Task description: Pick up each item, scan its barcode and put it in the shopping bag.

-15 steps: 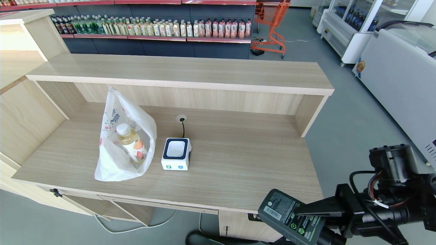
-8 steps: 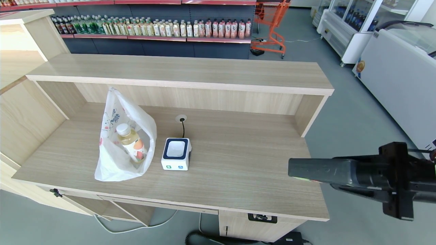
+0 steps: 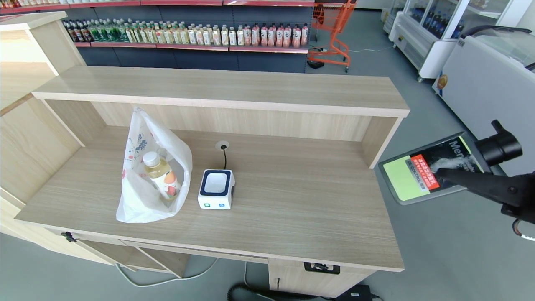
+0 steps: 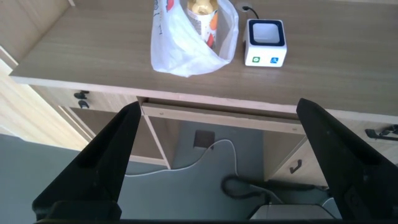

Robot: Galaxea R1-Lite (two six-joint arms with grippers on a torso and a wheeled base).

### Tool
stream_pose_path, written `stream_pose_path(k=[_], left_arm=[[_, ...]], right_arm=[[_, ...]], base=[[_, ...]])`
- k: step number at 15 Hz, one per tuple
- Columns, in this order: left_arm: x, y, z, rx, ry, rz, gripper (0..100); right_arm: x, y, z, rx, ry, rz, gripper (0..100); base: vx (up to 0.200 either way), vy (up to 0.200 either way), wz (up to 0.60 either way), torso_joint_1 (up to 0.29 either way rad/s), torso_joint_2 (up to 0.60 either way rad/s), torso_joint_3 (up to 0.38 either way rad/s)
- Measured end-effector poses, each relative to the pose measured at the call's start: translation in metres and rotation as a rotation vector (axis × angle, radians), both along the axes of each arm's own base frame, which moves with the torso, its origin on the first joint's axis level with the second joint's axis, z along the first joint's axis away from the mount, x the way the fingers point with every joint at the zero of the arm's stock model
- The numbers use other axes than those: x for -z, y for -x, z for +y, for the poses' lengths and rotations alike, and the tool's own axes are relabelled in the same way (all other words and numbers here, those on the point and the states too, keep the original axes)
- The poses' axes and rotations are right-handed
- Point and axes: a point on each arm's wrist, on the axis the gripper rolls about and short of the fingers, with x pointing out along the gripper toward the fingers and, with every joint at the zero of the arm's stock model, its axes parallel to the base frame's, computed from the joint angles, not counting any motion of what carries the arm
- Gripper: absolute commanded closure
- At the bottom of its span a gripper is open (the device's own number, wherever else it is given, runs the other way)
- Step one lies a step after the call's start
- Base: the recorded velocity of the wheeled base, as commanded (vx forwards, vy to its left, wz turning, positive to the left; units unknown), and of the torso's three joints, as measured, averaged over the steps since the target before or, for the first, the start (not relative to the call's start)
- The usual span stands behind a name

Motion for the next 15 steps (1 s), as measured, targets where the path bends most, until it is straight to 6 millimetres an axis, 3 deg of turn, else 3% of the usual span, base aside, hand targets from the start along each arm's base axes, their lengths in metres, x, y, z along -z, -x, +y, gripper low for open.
stream_pose_path(k=[3,8,15], left_arm=[[0.0,0.0,0.0,0.0,-0.001,0.0,0],[0.0,0.0,0.0,0.0,0.0,0.0,0],[0.0,0.0,0.0,0.001,0.007,0.0,0]], right_arm=[[0.009,0.001,0.005,0.019,-0.139,0.199,100],[0.02,0.0,0.006,0.028,-0.141,0.253,100],[0.026,0.002,0.005,0.047,-0.131,0.261,100]], base=[[0.0,0.0,0.0,0.0,0.0,0.0],[0.0,0.0,0.0,0.0,0.0,0.0],[0.0,0.2,0.0,0.002,0.0,0.005]])
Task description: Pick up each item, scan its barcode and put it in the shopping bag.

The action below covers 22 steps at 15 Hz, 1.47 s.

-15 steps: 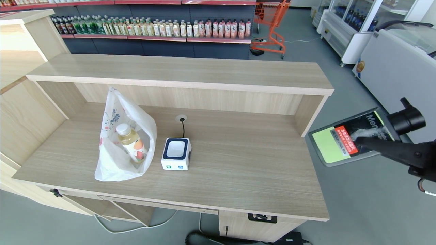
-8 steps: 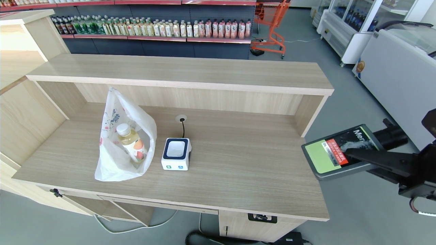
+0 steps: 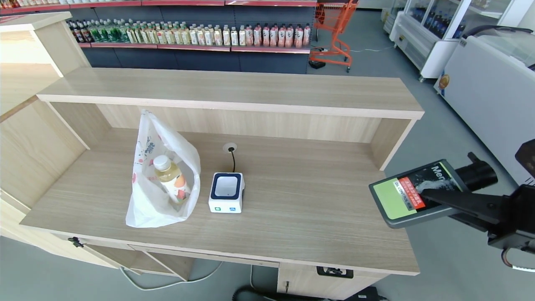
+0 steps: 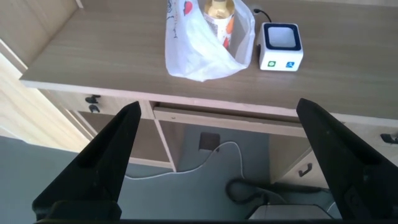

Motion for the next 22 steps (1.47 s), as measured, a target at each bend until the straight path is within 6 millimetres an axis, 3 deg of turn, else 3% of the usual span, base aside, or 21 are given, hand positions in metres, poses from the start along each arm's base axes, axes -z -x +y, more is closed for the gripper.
stream_pose_path(k=[6,8,12,16,22], left_arm=[[0.0,0.0,0.0,-0.001,-0.004,0.0,0],[0.0,0.0,0.0,-0.001,-0.01,0.0,0],[0.0,0.0,0.0,-0.001,-0.011,0.0,0],[0.0,0.0,0.0,-0.001,-0.01,0.001,0],[0.0,0.0,0.0,-0.001,-0.01,0.0,0]], right_arm=[[0.006,0.002,-0.005,0.016,0.108,-0.07,100],[0.011,-0.008,-0.007,0.064,0.178,-0.087,100],[0.015,-0.037,-0.006,0.152,0.237,-0.108,100],[0.027,-0.064,-0.002,0.188,0.262,-0.062,100],[0.056,-0.085,0.002,0.165,0.291,0.067,100]], base=[[0.0,0.2,0.0,-0.001,0.0,0.002],[0.0,0.2,0.0,0.007,0.0,0.002],[0.2,0.2,0.0,-0.002,0.0,0.005],[0.0,0.0,0.0,0.0,0.0,0.0],[0.0,0.0,0.0,0.0,0.0,0.0]])
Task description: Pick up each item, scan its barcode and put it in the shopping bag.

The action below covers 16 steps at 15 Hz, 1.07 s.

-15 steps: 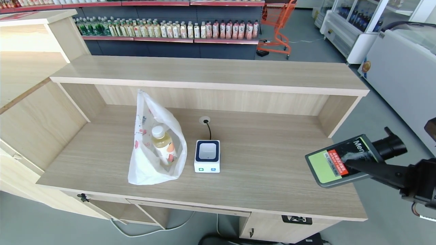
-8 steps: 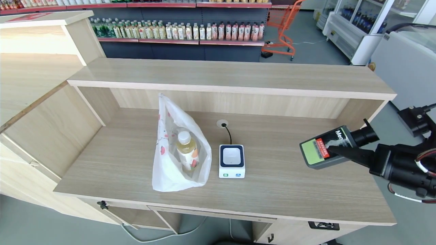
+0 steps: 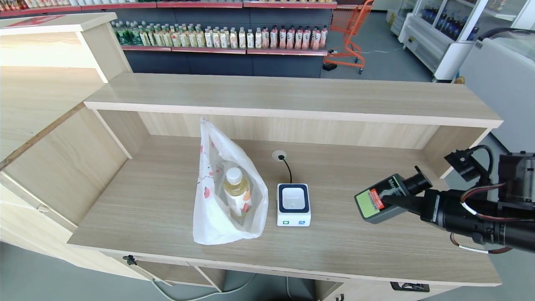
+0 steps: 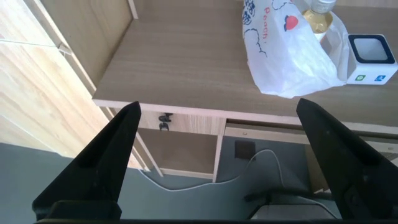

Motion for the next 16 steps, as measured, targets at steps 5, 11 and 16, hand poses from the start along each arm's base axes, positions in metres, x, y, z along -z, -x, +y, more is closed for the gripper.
stream_pose_path(k=[5,11,16], left_arm=[[0.0,0.0,0.0,0.0,0.0,0.0,0],[0.0,0.0,0.0,0.001,0.0,0.0,0],[0.0,0.0,0.0,0.001,0.002,0.0,0]], right_arm=[[0.012,-0.013,0.018,-0.057,0.003,-0.008,100],[0.026,-0.027,0.035,-0.113,0.013,-0.032,100],[0.046,-0.043,0.044,-0.094,0.039,-0.035,100]], base=[[0.0,0.0,0.0,0.0,0.0,0.0],[0.0,0.0,0.0,0.0,0.0,0.0],[0.0,0.0,0.0,0.0,0.0,0.0]])
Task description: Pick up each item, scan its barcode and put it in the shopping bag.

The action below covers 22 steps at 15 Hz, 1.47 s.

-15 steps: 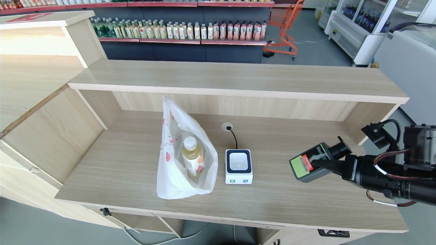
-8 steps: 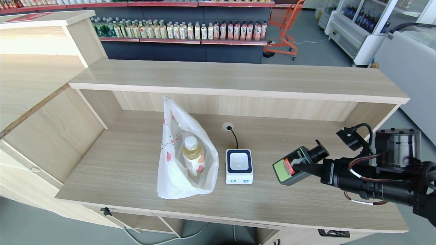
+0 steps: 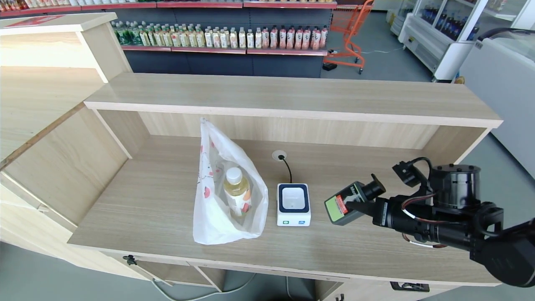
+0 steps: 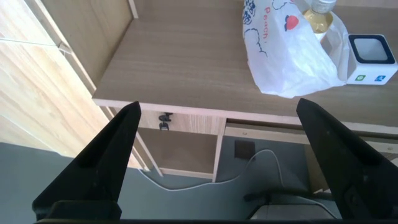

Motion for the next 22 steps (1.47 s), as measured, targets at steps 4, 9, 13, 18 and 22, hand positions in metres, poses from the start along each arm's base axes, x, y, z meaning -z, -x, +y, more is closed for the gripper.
stream_pose_path(k=[4,9,13,18,22], left_arm=[[0.0,0.0,0.0,0.0,0.0,0.0,0],[0.0,0.0,0.0,0.0,0.0,0.0,0],[0.0,0.0,0.0,-0.001,0.0,0.0,0],[0.0,0.0,0.0,-0.001,-0.001,0.0,0],[0.0,0.0,0.0,-0.001,-0.001,0.0,0]], right_arm=[[0.008,-0.01,0.011,-0.022,-0.001,-0.014,100],[0.014,-0.026,0.029,-0.024,0.006,-0.035,100],[0.02,-0.041,0.041,-0.021,-0.001,-0.063,100],[0.031,-0.049,0.054,-0.046,-0.006,-0.07,100],[0.039,-0.058,0.06,-0.049,-0.011,-0.084,100]], base=[[0.0,0.0,0.0,0.0,0.0,0.0],[0.0,0.0,0.0,0.0,0.0,0.0],[0.0,0.0,0.0,0.0,0.0,0.0],[0.0,0.0,0.0,0.0,0.0,0.0],[0.0,0.0,0.0,0.0,0.0,0.0]])
